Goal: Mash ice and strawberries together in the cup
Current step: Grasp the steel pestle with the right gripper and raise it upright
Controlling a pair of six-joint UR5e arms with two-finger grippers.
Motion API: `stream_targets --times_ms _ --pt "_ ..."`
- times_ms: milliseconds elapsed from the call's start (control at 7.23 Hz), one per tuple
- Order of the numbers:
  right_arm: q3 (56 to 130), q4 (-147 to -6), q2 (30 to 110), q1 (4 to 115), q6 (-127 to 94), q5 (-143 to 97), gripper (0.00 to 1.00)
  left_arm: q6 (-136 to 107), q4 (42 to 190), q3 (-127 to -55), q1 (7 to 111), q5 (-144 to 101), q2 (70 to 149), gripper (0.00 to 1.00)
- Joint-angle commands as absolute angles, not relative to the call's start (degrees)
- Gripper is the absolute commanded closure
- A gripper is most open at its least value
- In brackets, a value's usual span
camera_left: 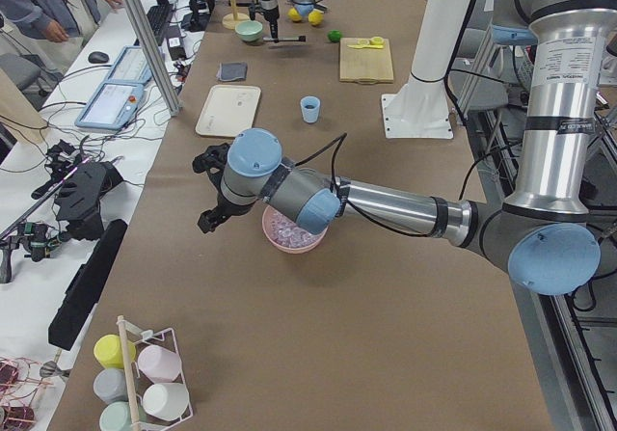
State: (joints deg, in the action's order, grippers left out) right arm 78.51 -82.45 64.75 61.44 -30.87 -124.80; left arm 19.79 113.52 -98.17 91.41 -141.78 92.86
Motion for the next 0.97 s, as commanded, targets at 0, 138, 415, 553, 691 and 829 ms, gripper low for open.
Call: stream_targets --times_ms 0,138,415,553,691,829 --pt "83.73 -82.44 63.64 62.75 -31.55 -124.37 1.00 19.43 113.29 -97.74 91.41 -141.59 92.81 0.03" --pt "88.55 -82.44 63.72 63.10 -31.73 -124.19 1.00 19.34 113.20 -97.47 91.41 -141.50 92.81 0.03" --pt "96.63 -82.44 63.37 63.02 -33.22 -123.14 1.00 19.16 113.20 -97.03 91.49 -141.42 92.29 0.03" --pt "100.68 -82.35 63.20 62.93 -34.53 -123.22 1.00 19.25 113.20 -96.94 91.67 -141.42 91.68 0.03" --pt "102.98 -81.92 61.71 62.93 -35.67 -122.96 1.00 19.25 113.20 -96.42 91.84 -141.42 91.67 0.03" --pt "104.31 -81.48 60.83 62.76 -35.77 -121.22 1.00 19.25 113.20 -94.50 91.85 -141.15 91.76 0.03"
